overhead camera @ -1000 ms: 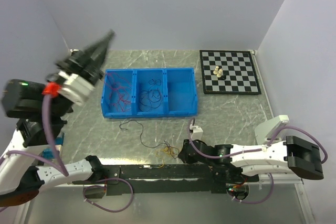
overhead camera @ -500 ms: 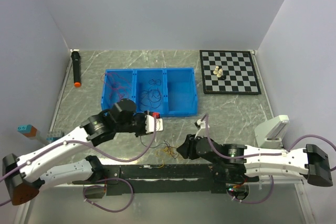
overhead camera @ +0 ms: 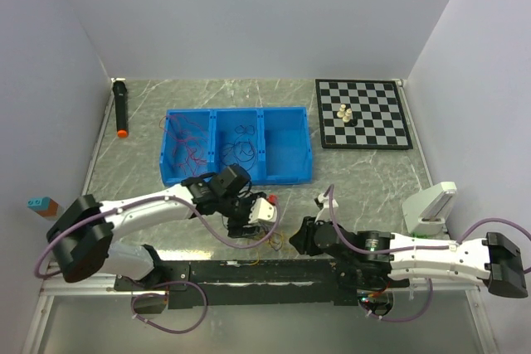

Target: Untangle the cables

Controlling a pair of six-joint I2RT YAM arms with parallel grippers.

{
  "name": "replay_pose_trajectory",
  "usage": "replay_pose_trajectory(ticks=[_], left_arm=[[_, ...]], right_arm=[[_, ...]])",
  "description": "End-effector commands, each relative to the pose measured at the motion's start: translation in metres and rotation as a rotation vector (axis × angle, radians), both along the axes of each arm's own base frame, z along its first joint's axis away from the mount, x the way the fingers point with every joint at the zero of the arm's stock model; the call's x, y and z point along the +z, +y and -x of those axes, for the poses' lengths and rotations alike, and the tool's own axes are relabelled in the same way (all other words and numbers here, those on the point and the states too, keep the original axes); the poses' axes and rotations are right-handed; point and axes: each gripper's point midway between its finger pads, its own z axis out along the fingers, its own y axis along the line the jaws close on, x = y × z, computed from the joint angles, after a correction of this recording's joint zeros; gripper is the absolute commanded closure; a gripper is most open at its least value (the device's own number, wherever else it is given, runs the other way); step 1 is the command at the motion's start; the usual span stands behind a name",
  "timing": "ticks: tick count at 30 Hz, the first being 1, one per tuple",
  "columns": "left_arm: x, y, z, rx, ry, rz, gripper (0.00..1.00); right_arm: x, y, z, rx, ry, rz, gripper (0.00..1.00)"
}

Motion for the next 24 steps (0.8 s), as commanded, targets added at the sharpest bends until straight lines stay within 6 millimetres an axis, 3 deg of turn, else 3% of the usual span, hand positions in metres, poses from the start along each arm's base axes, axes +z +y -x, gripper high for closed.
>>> replay_pose_trajectory(ticks=[1,10,14,21,24], left_arm=[[0.003,-0.027,-0.002,-0.080,-0.020,0.093,0.31],[-0.031,-0.028,-0.028,-0.074,-0.127,0.045,0.36],[-0.034,-0.027,-0.025,-0.103,-0.113,0.029,0.42],[-0.036,-0.036,-0.025,-0.105,-0.122,0.058,0.70],[-0.035,-0.042,-0.021,-0.126,-0.147,0.072,0.90]], right_arm=[[0.002,-0.005,-0.005,-0.039,-0.016,-0.008,0.58],[0.011,-0.006,-0.006,-0.043,-0.029,-0.066,0.59],[0.012,-0.006,-0.005,-0.039,-0.033,-0.081,0.60],[0.011,-0.005,-0.006,-0.040,-0.037,-0.082,0.62],[0.013,-0.004,-0.006,-0.036,-0.039,-0.079,0.62]])
